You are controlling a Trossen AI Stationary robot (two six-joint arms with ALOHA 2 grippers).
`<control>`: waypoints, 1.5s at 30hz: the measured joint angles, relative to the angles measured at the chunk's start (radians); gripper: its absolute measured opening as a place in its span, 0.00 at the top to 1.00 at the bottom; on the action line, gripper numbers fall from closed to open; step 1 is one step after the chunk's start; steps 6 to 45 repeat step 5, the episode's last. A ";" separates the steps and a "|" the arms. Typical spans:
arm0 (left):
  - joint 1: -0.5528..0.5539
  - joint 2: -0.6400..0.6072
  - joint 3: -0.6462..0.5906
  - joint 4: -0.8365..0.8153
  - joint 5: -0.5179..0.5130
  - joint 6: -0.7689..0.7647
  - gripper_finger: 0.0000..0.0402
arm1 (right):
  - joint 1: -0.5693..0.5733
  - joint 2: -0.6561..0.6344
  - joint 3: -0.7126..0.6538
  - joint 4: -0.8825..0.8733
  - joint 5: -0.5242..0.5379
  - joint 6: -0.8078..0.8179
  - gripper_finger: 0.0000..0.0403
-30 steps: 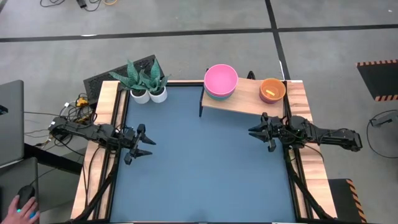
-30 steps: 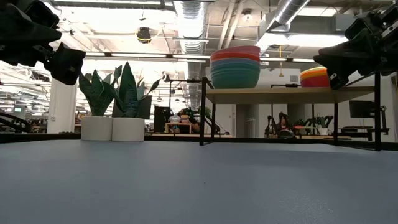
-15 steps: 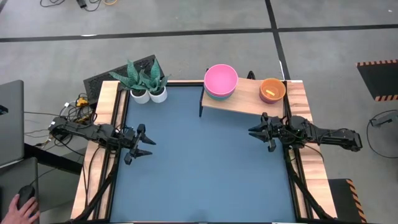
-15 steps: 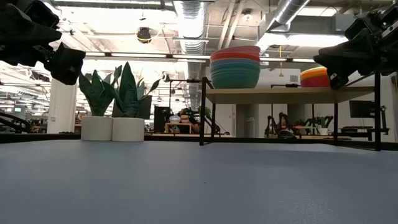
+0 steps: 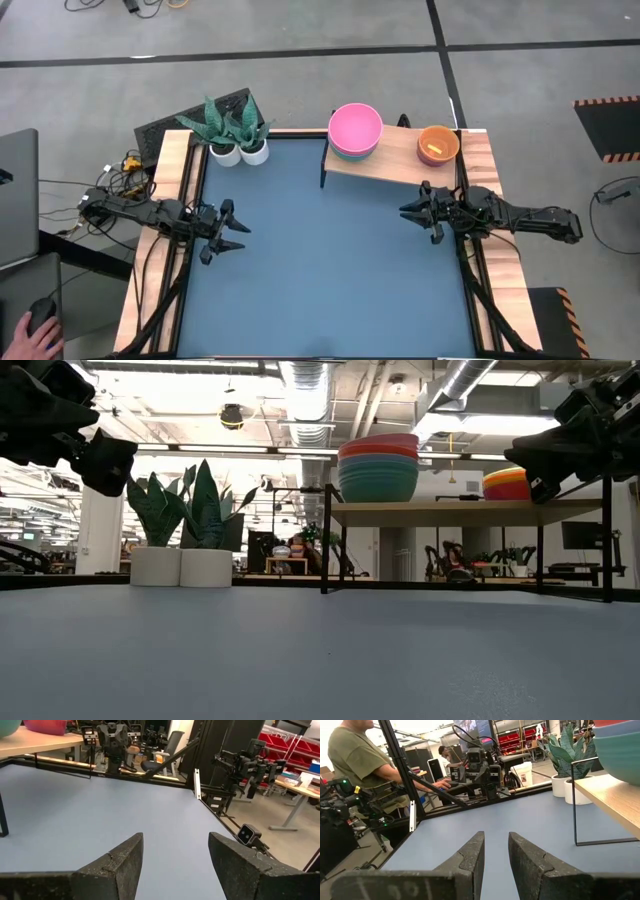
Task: Place and stack bowls onto a shelf
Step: Return to Home Position
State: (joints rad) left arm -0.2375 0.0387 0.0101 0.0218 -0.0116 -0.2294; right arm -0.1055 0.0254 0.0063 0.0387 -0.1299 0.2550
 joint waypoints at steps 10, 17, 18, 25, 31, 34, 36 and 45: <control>0.000 0.000 0.000 0.000 0.000 0.000 0.48 | 0.000 0.000 0.000 0.000 0.000 0.000 0.72; 0.000 0.000 0.000 0.000 0.000 0.000 0.48 | 0.000 0.000 0.000 0.000 0.000 0.000 0.72; 0.000 0.000 0.000 0.000 0.000 0.000 0.48 | 0.000 0.000 0.000 0.000 0.000 0.000 0.72; 0.000 0.000 0.000 0.000 0.000 0.000 0.48 | 0.000 0.000 0.000 0.000 0.000 0.000 0.72; 0.000 0.000 0.000 0.000 0.000 0.000 0.48 | 0.000 0.000 0.000 0.000 0.000 0.000 0.72; 0.000 0.000 0.000 0.000 0.000 0.000 0.48 | 0.000 0.000 0.000 0.000 0.000 0.000 0.72; 0.000 0.000 0.000 0.000 0.000 0.000 0.48 | 0.000 0.000 0.000 0.000 0.000 0.000 0.72; 0.000 0.000 0.000 0.000 0.000 0.000 0.48 | 0.000 0.000 0.000 0.000 0.000 0.000 0.72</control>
